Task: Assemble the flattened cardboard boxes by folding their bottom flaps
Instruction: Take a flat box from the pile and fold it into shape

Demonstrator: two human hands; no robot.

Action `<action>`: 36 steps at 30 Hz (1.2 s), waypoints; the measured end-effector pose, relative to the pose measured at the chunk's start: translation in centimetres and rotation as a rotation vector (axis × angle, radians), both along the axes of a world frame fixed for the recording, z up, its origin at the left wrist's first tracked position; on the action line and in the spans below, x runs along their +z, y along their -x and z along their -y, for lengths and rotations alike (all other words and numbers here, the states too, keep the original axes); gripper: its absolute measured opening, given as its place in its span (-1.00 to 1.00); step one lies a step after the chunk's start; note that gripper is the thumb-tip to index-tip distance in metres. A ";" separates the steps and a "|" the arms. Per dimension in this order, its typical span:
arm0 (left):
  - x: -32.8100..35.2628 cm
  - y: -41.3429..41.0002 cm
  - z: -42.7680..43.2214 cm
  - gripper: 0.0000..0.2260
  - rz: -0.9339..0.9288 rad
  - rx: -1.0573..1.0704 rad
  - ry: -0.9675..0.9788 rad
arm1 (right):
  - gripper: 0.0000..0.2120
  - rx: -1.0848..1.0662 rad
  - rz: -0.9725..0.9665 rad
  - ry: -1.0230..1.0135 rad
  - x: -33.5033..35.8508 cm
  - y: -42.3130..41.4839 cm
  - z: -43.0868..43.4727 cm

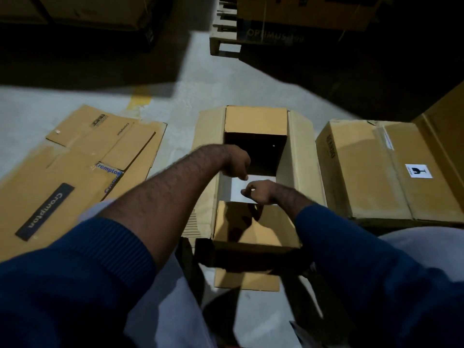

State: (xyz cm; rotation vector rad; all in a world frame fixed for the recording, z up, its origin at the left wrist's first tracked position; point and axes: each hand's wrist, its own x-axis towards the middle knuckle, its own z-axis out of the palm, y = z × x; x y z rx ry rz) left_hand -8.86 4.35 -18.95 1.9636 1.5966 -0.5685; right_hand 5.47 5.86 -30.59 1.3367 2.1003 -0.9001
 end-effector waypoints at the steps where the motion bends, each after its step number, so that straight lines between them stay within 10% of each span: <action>1: -0.1 0.3 1.0 -0.71 -0.028 -0.008 -0.001 | -0.43 -0.009 0.005 -0.003 -0.2 -0.2 0.5; 13: 2.4 2.4 10.5 -0.63 -0.071 0.087 0.101 | -0.45 -0.197 -0.126 -0.181 4.8 -2.2 3.8; 18: 2.4 1.0 11.6 -0.65 -0.049 0.100 0.091 | -0.72 -0.117 -0.172 0.198 6.4 -2.6 6.3; 36: -0.4 0.0 8.3 -0.59 -0.048 -0.022 0.110 | -0.82 -0.061 -0.128 -0.200 -3.4 0.5 14.3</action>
